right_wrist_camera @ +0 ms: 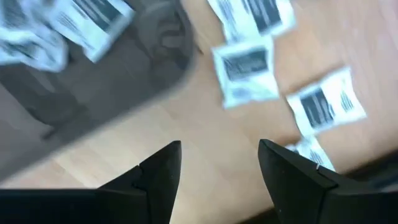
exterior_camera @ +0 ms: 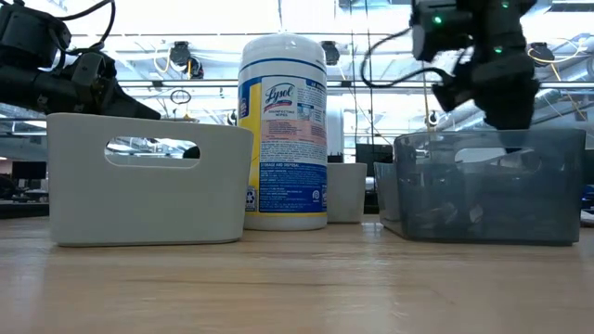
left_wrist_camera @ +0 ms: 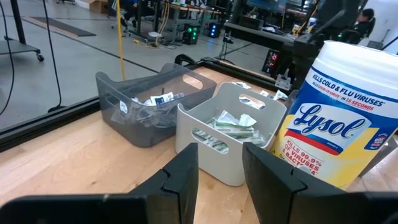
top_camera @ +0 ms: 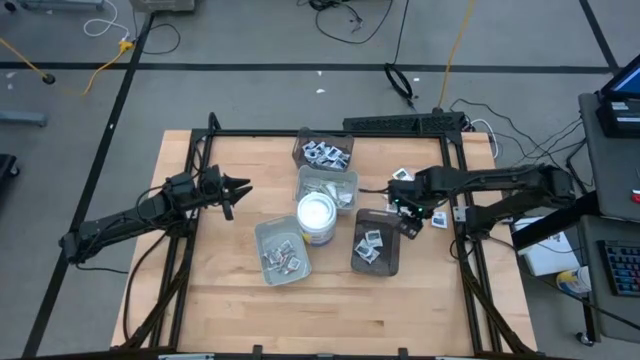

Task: Pick & Place First Aid Supplies
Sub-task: Put the towelette pack into the bottom transparent black bin

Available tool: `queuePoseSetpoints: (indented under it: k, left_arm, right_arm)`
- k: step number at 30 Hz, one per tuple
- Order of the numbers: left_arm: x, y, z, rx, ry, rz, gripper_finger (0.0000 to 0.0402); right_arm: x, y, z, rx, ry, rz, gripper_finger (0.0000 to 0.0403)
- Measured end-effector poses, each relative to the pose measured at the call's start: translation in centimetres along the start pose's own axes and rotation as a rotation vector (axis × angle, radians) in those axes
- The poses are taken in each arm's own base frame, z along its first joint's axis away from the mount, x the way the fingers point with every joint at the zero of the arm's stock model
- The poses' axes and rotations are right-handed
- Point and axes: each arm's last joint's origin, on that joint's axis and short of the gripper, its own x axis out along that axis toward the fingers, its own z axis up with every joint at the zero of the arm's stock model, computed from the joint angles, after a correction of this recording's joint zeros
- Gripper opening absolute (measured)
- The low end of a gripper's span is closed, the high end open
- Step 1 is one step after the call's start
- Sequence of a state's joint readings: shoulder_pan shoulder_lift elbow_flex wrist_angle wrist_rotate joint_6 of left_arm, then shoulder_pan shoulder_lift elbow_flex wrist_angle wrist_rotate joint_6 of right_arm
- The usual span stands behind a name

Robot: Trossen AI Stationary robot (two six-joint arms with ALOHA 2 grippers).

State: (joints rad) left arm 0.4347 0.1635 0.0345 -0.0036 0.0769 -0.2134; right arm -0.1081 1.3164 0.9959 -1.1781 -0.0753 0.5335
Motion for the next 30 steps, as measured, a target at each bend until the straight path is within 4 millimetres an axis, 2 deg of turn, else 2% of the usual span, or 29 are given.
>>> queuePoseSetpoints:
  k: [8,17,30]
  left_arm:
    - [0.0,0.0,0.0,0.000,0.000,0.000,0.0129]
    - [0.0,0.0,0.0,0.000,0.000,0.000,0.0129]
    - [0.0,0.0,0.0,0.000,0.000,0.000,0.0129]
  right_arm:
    - [0.9,-3.2,-2.5,0.008,0.033,-0.014,0.0208]
    - [2.4,-6.5,-4.5,0.077,0.090,-0.027,0.0208]
    - [3.2,-7.7,-3.9,0.100,0.088,-0.047,0.0208]
